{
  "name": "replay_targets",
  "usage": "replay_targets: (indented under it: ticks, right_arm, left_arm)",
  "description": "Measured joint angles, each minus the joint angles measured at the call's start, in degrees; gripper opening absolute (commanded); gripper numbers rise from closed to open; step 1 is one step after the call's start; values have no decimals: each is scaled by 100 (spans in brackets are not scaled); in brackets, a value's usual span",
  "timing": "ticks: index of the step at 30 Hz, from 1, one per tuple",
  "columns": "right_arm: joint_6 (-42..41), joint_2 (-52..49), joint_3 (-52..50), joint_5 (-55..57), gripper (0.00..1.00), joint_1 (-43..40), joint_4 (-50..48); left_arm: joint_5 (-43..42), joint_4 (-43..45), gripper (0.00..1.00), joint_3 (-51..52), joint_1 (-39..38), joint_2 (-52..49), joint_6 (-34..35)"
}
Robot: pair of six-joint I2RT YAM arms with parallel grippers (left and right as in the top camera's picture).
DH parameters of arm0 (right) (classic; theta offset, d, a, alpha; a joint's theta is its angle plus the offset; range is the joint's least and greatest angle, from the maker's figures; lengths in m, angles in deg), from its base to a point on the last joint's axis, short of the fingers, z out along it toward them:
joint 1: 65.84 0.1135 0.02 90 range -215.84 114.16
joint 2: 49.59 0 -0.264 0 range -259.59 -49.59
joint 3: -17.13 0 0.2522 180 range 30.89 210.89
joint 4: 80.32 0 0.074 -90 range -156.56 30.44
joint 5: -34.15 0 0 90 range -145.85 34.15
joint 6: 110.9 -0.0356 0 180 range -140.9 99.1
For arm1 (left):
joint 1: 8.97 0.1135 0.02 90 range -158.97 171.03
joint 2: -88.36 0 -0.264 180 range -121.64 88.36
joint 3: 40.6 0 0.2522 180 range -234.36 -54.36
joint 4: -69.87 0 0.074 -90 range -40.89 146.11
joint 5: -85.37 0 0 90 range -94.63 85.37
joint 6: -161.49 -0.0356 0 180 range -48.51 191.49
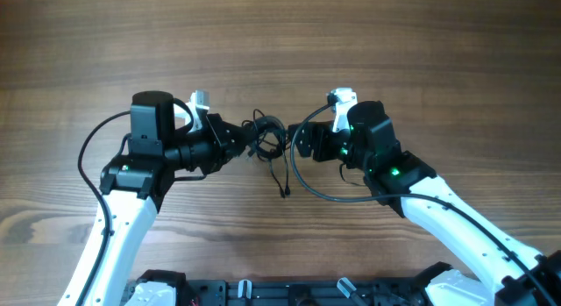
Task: Untangle cables
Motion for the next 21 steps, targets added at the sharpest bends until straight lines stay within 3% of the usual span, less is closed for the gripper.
replay_targets:
  ticks: [3,5,9,10,12,18,21]
  right_arm:
    - [-249,-162,0,372,76,-2,-83]
    - [-293,-282,0,490,87,0,-83]
    - [55,-310,0,420,92,-20,-57]
    - [157,-269,0,382,90,-33,11]
    - [673,140,-9,214,68,-107,385]
    - [2000,1432,-11,-1010,66,-177,960]
    - [2288,1434,-11,-1526,65,-177,931]
  left_arm:
    - [-393,96,4,2,-17,0,20]
    - [-584,273,4,4,-17,-2,37]
    - [-684,437,4,4,-17,0,24]
    - [-680,439,4,4,-17,0,-15]
    - [-651,446,4,4,-9,0,-153]
    - [-575,452,4,4,291,0,-275]
    - [-586,450,4,4,280,0,-278]
